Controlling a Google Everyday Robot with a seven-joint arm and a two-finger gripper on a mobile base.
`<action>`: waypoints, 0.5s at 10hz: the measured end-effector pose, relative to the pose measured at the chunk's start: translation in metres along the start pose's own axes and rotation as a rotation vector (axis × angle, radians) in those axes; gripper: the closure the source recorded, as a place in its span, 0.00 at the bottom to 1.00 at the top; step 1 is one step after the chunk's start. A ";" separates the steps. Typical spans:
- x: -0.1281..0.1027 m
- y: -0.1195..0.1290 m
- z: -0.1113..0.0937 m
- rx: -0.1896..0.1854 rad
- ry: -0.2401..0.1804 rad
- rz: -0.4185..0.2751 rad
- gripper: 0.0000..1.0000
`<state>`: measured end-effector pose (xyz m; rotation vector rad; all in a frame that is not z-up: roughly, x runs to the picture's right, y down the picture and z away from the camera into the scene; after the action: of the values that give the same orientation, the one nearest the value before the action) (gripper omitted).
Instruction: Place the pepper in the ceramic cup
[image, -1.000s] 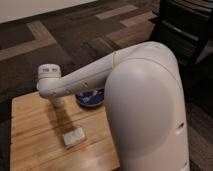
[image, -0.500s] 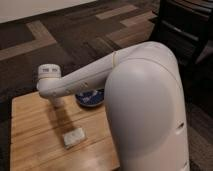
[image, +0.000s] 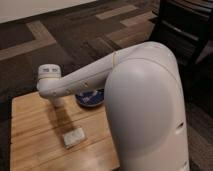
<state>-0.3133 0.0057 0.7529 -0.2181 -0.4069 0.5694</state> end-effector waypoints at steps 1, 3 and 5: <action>0.000 0.000 0.000 0.000 0.000 0.000 0.21; 0.000 0.000 0.000 0.000 0.000 0.000 0.20; 0.001 -0.001 0.000 0.001 0.000 0.001 0.20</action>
<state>-0.3122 0.0053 0.7533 -0.2174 -0.4060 0.5709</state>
